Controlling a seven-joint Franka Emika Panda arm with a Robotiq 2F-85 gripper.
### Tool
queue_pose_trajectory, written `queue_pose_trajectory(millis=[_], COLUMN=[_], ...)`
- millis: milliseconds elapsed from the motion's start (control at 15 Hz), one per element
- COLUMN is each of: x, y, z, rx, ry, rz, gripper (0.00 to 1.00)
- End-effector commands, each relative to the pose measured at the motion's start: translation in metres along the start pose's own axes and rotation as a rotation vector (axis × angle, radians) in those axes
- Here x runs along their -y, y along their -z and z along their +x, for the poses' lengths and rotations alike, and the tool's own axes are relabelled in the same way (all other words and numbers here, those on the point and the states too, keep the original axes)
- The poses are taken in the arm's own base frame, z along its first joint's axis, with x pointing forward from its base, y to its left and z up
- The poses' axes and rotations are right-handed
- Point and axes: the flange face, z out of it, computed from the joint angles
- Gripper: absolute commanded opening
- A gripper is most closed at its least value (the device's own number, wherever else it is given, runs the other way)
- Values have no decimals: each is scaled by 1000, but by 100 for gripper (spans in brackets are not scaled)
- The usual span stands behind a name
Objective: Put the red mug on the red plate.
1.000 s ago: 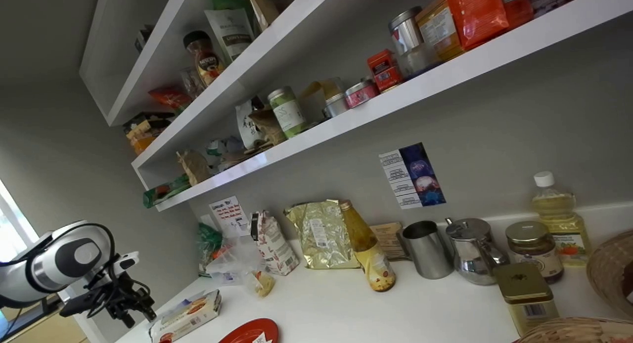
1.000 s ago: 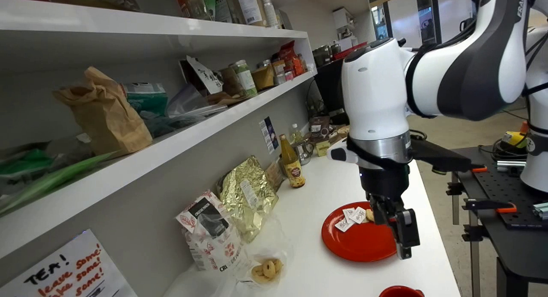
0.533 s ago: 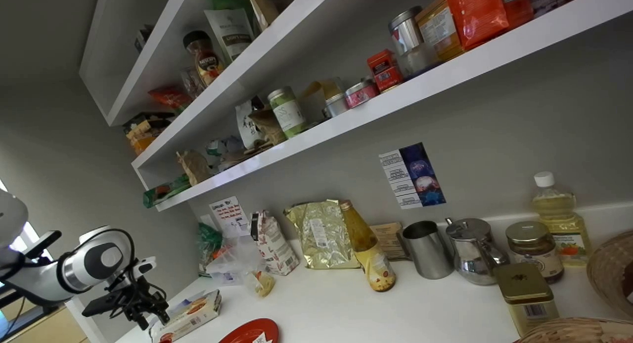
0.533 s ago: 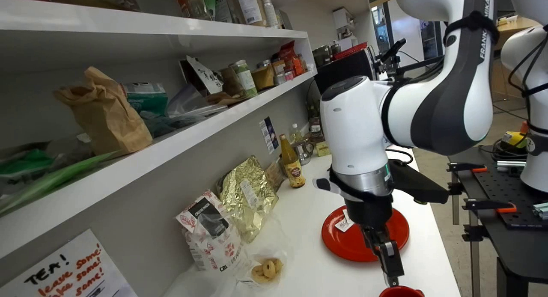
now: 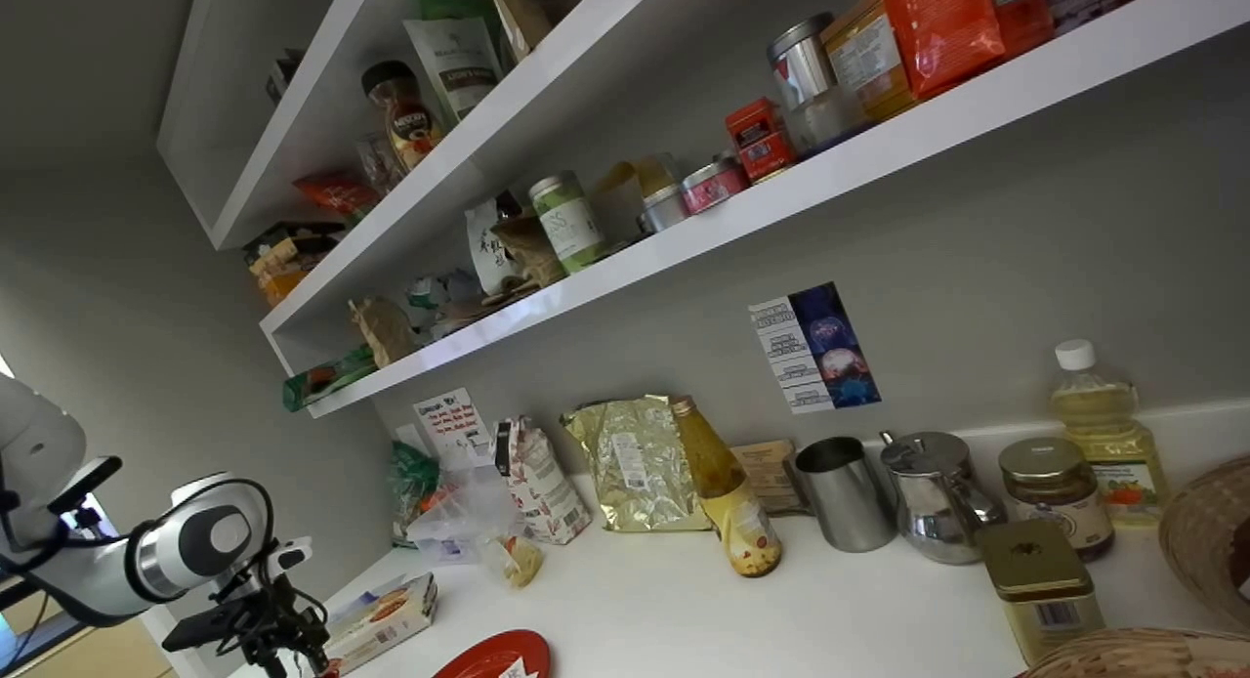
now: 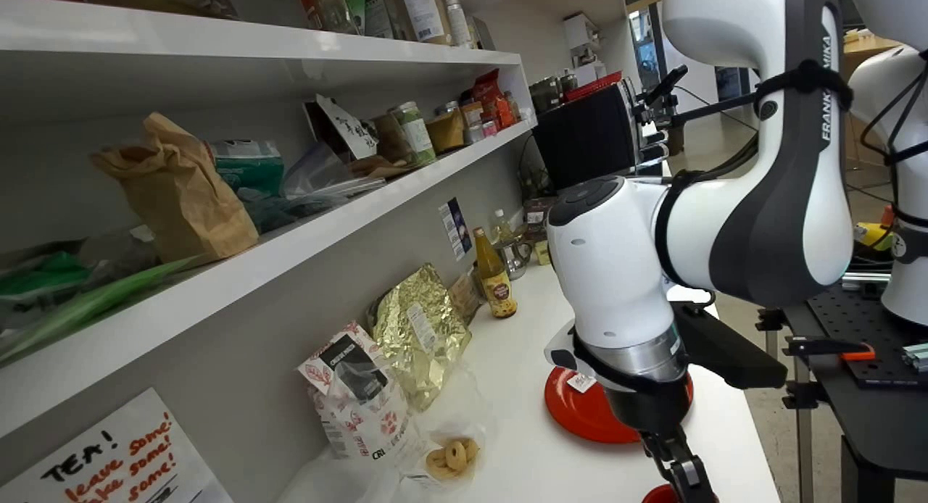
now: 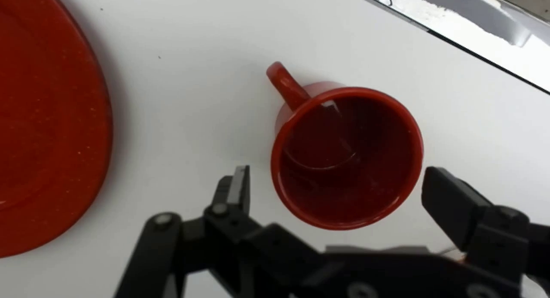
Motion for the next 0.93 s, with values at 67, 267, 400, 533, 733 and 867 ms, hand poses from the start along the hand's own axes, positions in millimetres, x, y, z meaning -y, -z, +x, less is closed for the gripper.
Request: queue_pose_trajectory(millis=[67,267,400,533,733,867], x=[22,30,30,26,6,-9], y=[-7,-14,-17,-17,-12,-10], z=[-2,-10,-11,-9,2,10], rx=[54,80,87,83,59,40], ry=[-20,-19,-18,-21,-40,-65], rz=[6,2,-7,-21,-41,-56], gripper=[100,100,100,100,100,100])
